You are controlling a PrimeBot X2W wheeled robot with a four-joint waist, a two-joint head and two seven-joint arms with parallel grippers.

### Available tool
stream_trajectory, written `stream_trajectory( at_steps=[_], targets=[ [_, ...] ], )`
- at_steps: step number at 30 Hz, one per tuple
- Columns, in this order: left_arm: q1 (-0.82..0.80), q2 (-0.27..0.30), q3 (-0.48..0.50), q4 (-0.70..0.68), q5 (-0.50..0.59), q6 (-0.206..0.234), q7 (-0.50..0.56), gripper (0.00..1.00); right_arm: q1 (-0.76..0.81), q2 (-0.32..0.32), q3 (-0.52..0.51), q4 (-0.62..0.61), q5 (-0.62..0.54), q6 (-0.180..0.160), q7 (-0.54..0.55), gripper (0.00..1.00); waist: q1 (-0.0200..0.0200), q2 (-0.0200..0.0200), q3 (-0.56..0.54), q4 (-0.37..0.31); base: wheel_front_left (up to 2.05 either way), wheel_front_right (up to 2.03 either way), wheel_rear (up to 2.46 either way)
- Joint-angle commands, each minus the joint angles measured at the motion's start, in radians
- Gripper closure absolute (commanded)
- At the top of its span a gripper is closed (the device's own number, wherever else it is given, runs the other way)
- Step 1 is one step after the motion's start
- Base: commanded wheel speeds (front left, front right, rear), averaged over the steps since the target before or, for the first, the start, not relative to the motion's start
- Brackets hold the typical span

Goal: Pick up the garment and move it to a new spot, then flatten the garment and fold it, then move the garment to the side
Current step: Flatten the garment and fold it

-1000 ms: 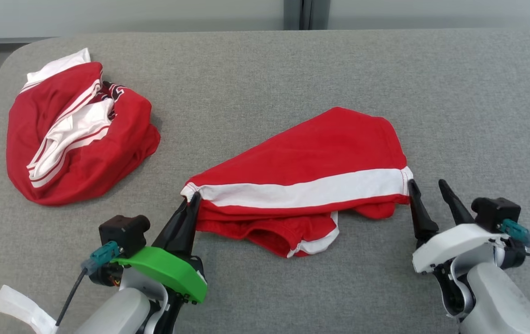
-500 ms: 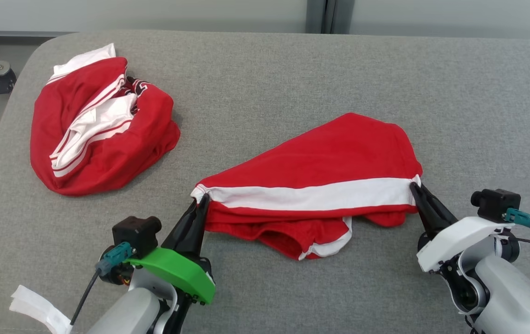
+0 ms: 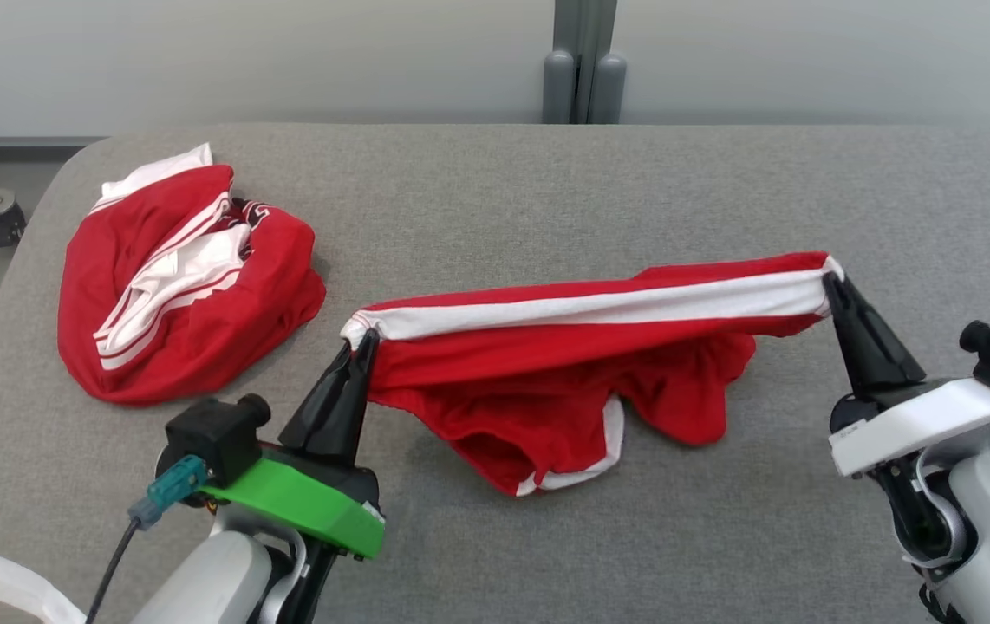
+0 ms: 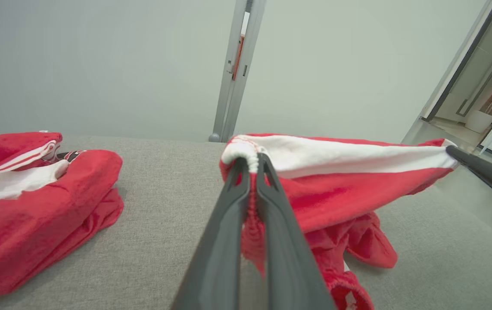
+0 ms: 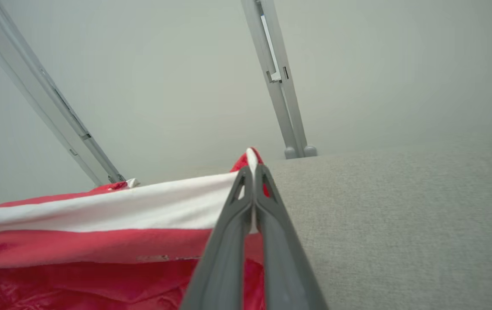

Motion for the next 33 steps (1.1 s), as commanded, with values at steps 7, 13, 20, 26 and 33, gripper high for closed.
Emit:
stream_trajectory(
  at_steps=[7,13,20,26,33],
  targets=[
    [-0.085,0.06,0.056,-0.167,-0.037,-0.027,0.053,1.0,0.028,-0.019,-0.165,-0.211,0.008,0.0,-0.003,1.0,0.0,-0.0001,-0.081,-0.081,0.0,0.0,0.0],
    [-0.229,0.056,0.093,-0.237,-0.119,-0.056,0.16,1.0,-0.01,-0.044,-0.231,-0.31,0.03,0.0,-0.003,1.0,0.0,-0.0001,-0.096,-0.125,0.0,0.0,0.0],
    [-0.46,0.011,0.109,-0.146,-0.202,-0.09,0.282,1.0,-0.195,-0.045,-0.243,-0.228,0.017,0.0,0.038,1.0,0.0,-0.0001,0.003,-0.189,0.0,0.0,0.0],
    [-0.783,-0.025,0.077,0.064,-0.138,-0.132,0.321,1.0,-0.558,0.044,-0.283,0.027,-0.027,0.0,0.088,1.0,0.0,-0.0001,0.22,-0.239,0.0,0.0,0.0],
    [-1.144,-0.109,0.05,0.3,-0.063,-0.155,0.166,1.0,-0.954,0.083,-0.298,0.198,-0.126,0.0,0.029,1.0,0.0,-0.0001,0.442,-0.267,0.0,0.0,0.0]
  ],
)
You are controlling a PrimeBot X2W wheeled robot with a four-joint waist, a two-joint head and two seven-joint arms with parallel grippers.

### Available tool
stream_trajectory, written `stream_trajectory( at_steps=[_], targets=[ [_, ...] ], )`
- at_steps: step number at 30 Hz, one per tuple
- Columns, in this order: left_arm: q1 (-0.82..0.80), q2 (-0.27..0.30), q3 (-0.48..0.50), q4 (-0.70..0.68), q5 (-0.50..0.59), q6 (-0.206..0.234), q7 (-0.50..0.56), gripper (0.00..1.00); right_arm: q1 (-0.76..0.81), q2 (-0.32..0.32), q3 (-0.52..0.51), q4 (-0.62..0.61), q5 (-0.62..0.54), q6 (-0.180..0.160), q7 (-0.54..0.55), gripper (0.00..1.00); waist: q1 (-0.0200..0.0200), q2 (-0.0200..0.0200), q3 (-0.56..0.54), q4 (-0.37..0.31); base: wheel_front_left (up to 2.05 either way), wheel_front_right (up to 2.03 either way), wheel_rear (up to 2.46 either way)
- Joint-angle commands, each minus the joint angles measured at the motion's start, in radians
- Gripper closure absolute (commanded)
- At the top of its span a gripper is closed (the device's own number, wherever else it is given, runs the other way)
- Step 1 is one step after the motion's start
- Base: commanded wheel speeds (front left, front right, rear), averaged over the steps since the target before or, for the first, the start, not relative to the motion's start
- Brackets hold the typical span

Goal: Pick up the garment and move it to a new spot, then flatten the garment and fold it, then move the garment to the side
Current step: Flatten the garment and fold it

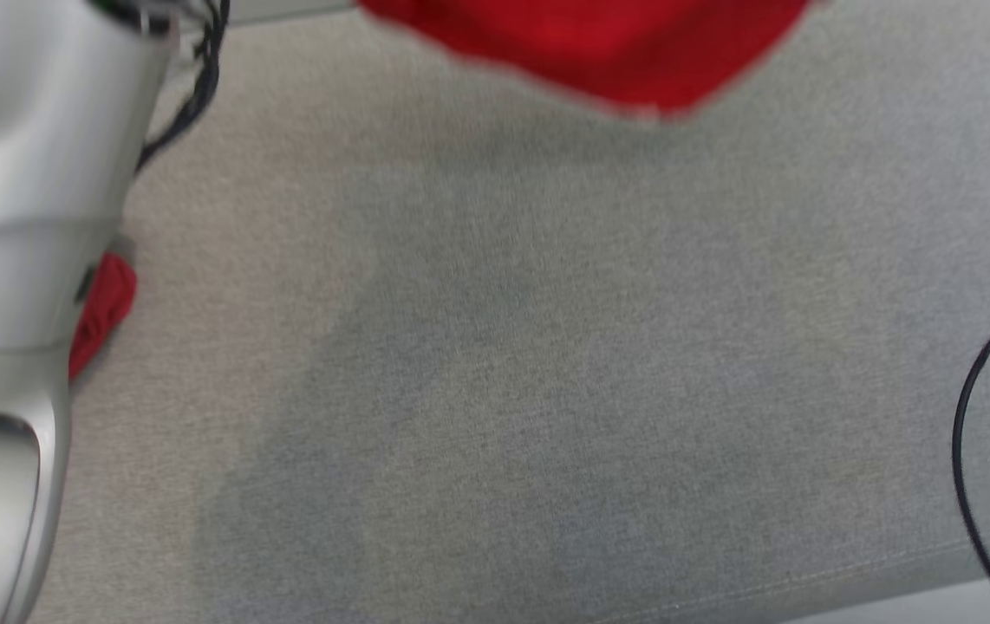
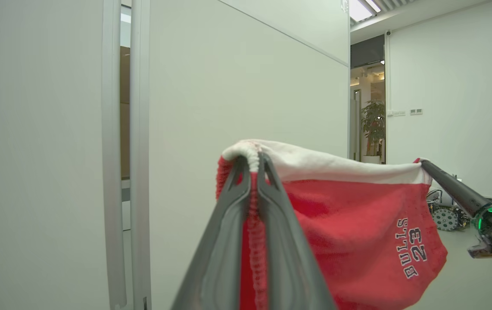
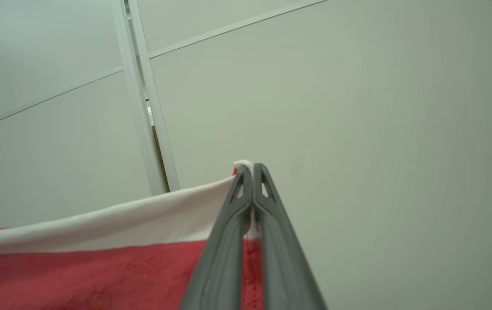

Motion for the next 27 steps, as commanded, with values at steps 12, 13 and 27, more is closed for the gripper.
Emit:
stream_trajectory(
  at_steps=[12,13,27],
  targets=[
    [0.037,0.061,-0.209,-0.04,-0.169,-0.005,-0.173,1.0,0.072,-0.027,-0.03,-0.167,-0.055,0.0,-0.036,1.0,0.0,-0.0001,0.372,-0.007,0.0,0.0,0.0],
    [0.071,0.072,-0.213,-0.059,-0.176,-0.005,-0.173,1.0,0.114,-0.025,-0.038,-0.183,-0.053,0.0,-0.036,1.0,0.0,-0.0001,0.371,-0.002,0.0,0.0,0.0],
    [0.776,0.133,-0.276,-0.311,-0.057,-0.004,-0.171,1.0,0.922,0.073,-0.229,-0.373,0.031,-0.001,-0.035,1.0,0.0,-0.0001,0.203,0.051,0.0,0.0,0.0]
  ],
)
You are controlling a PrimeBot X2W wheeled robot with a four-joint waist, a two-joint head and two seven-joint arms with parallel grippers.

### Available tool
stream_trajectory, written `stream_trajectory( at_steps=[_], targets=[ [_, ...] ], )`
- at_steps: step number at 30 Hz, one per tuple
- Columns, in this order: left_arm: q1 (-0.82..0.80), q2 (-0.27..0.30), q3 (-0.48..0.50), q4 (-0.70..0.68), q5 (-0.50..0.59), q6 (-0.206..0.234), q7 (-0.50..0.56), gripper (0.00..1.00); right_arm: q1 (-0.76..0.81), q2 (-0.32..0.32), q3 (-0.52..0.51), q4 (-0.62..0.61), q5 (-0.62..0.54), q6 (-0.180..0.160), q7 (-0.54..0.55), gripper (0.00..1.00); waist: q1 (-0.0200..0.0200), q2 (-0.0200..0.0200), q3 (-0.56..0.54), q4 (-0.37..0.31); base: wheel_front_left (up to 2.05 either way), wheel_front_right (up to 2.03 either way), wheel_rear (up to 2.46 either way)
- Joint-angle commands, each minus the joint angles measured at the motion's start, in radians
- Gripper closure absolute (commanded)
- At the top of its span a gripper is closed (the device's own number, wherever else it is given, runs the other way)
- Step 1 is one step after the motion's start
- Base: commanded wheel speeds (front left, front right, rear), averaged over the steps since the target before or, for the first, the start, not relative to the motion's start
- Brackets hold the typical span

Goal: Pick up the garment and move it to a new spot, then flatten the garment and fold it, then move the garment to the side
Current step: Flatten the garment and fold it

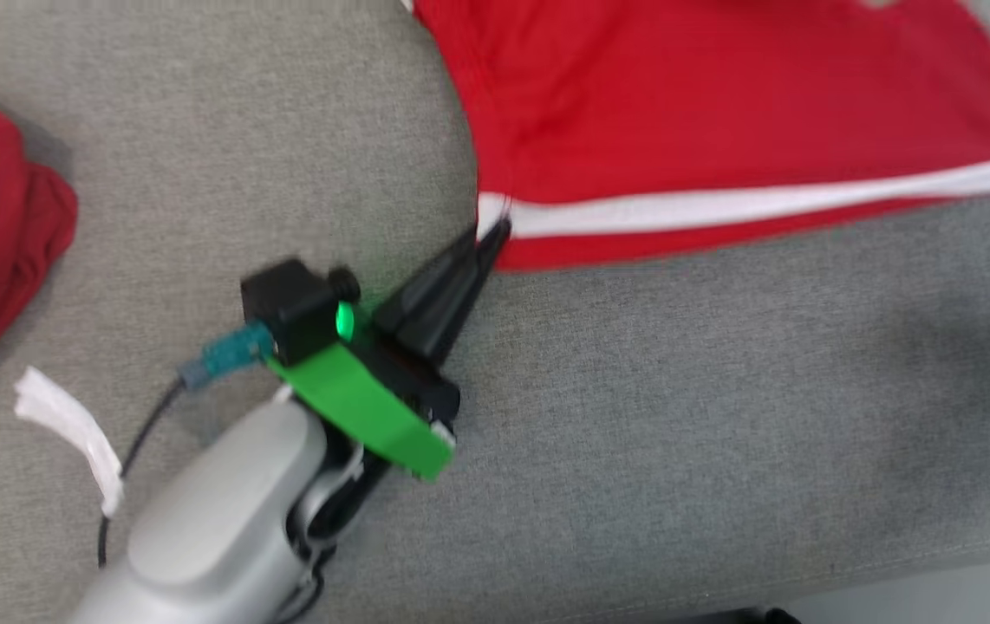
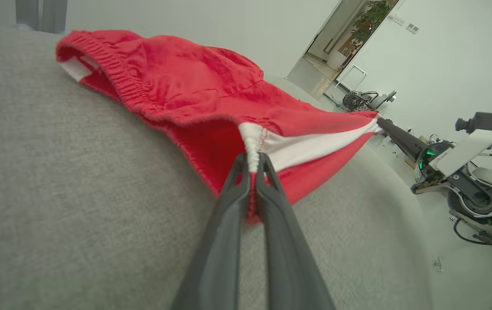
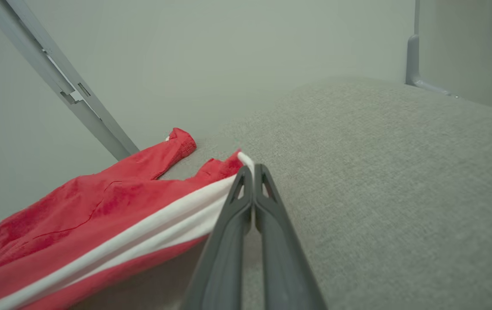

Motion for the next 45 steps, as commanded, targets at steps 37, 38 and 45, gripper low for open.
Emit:
stream_trajectory(
  at_steps=[37,38,45],
  targets=[
    [0.199,-0.095,-0.012,-0.017,-0.141,0.002,0.0,1.0,0.004,0.071,-0.203,-0.158,-0.248,-0.001,0.478,1.0,0.0,0.0,-0.224,0.18,0.0,0.0,0.0],
    [0.176,-0.102,-0.013,0.001,-0.178,0.002,0.0,1.0,-0.03,0.063,-0.203,-0.137,-0.258,-0.001,0.498,1.0,0.0,0.0,-0.216,0.188,0.0,0.0,0.0],
    [0.069,-0.132,-0.024,0.054,-0.395,0.002,0.033,1.0,-0.231,0.029,-0.177,0.014,-0.324,-0.001,0.572,1.0,0.0,0.0,-0.17,0.23,0.0,0.0,0.0]
  ],
)
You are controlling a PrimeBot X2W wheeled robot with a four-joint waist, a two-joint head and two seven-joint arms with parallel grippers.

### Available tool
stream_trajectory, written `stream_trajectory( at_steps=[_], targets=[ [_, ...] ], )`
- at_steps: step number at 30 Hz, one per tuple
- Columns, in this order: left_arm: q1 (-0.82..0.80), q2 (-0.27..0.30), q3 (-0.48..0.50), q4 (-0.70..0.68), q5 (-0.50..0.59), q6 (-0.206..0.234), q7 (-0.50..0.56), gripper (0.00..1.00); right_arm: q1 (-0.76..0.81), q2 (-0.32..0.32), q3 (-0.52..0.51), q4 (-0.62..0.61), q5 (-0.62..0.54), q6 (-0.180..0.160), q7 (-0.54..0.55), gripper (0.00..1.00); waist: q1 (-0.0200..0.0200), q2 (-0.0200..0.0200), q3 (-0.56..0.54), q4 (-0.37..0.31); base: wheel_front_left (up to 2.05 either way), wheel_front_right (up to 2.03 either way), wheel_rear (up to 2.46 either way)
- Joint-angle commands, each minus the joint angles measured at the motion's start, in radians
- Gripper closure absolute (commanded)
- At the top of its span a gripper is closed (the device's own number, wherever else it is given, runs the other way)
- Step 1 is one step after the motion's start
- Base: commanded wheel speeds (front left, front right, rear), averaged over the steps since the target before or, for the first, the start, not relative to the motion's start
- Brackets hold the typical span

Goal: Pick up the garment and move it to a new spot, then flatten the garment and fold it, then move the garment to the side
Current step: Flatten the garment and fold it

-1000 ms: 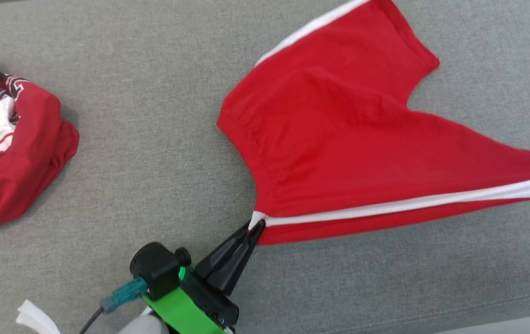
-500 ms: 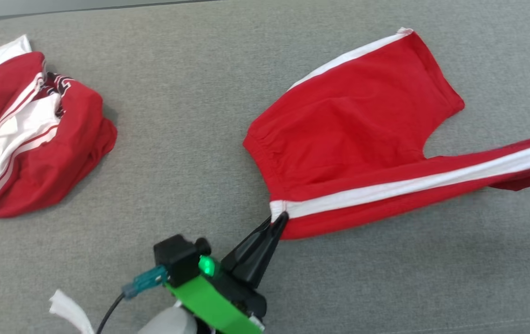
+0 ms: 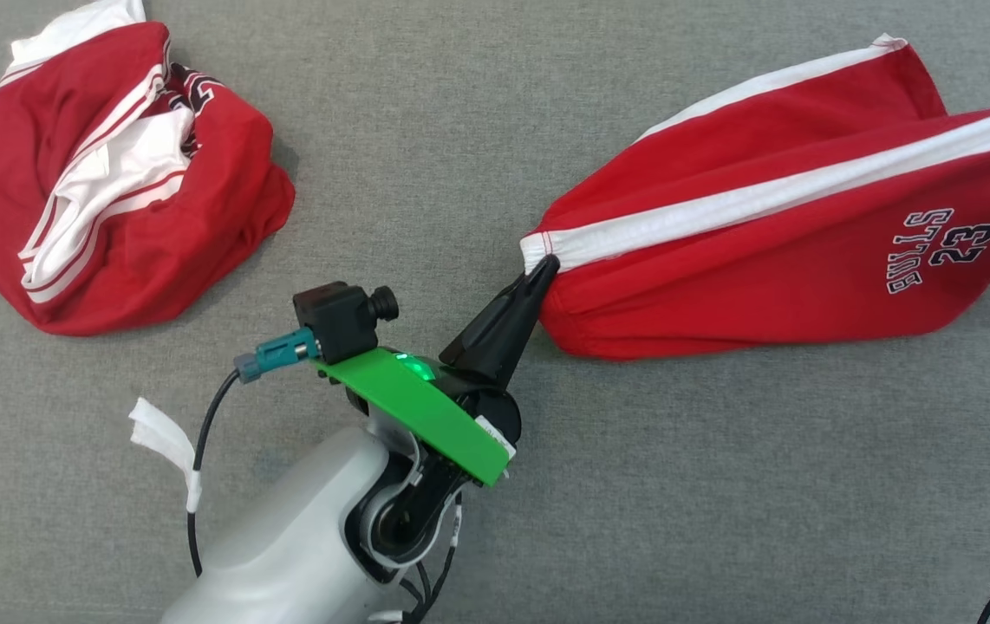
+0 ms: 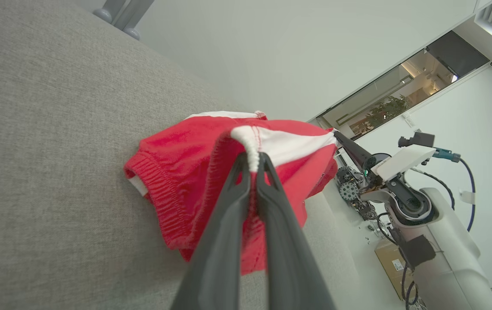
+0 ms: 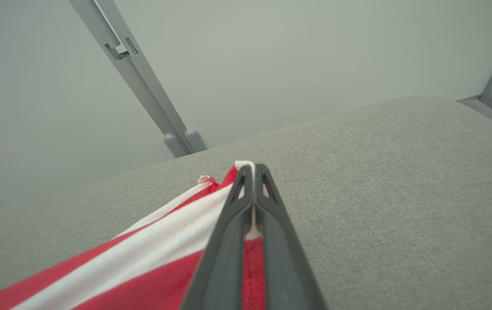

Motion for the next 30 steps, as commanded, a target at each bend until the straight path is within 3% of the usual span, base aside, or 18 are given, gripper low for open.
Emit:
stream_trajectory(
  at_steps=[1,12,13,14,15,16,21,23,25,30],
  targets=[
    [-0.029,-0.002,-0.005,0.018,-0.023,0.003,0.007,1.0,-0.037,-0.009,0.012,0.031,-0.017,-0.001,0.009,1.0,0.0,0.0,0.034,0.033,0.0,0.0,0.0],
    [-0.159,-0.073,-0.026,0.167,-0.119,0.002,-0.008,1.0,-0.247,-0.069,0.12,0.296,-0.123,-0.001,-0.018,0.99,0.0,0.0,0.087,0.071,0.0,0.0,0.0],
    [-0.168,-0.076,-0.028,0.173,-0.123,0.002,-0.011,1.0,-0.263,-0.068,0.127,0.318,-0.126,-0.001,-0.026,0.78,0.0,0.0,0.089,0.072,0.0,0.0,0.0],
    [-0.176,-0.079,-0.03,0.181,-0.125,0.002,-0.013,0.76,-0.275,-0.068,0.133,0.335,-0.129,-0.001,-0.035,0.49,0.0,0.0,0.091,0.072,0.0,0.0,0.0],
    [-0.183,-0.081,-0.032,0.188,-0.129,0.002,-0.016,0.47,-0.29,-0.068,0.143,0.351,-0.132,-0.001,-0.05,0.0,0.0,0.0,0.092,0.071,0.0,0.0,0.0],
    [-0.191,-0.081,-0.035,0.198,-0.119,0.002,-0.018,0.0,-0.3,-0.066,0.152,0.364,-0.129,-0.001,-0.066,0.0,0.0,0.0,0.092,0.069,0.0,0.0,0.0],
    [-0.202,-0.066,-0.021,0.229,-0.047,0.002,-0.034,0.0,-0.285,-0.056,0.213,0.37,-0.084,-0.001,-0.149,0.0,0.0,0.0,0.077,0.052,0.0,0.0,0.0],
    [-0.178,-0.05,0.037,0.231,0.036,0.002,-0.036,0.0,-0.243,-0.059,0.234,0.355,-0.055,-0.001,-0.166,0.0,0.0,0.0,0.062,0.043,0.0,0.0,0.0],
    [-0.126,-0.047,0.112,0.226,0.161,0.007,-0.033,0.0,-0.199,-0.068,0.262,0.327,-0.03,-0.001,-0.178,0.0,0.0,0.0,0.047,0.032,0.0,0.0,0.0],
    [0.05,-0.07,0.327,0.104,0.489,0.091,-0.033,0.0,-0.072,-0.107,0.307,0.258,0.001,-0.001,-0.197,0.0,0.0,0.0,0.015,0.004,0.0,0.0,0.0]
  ],
)
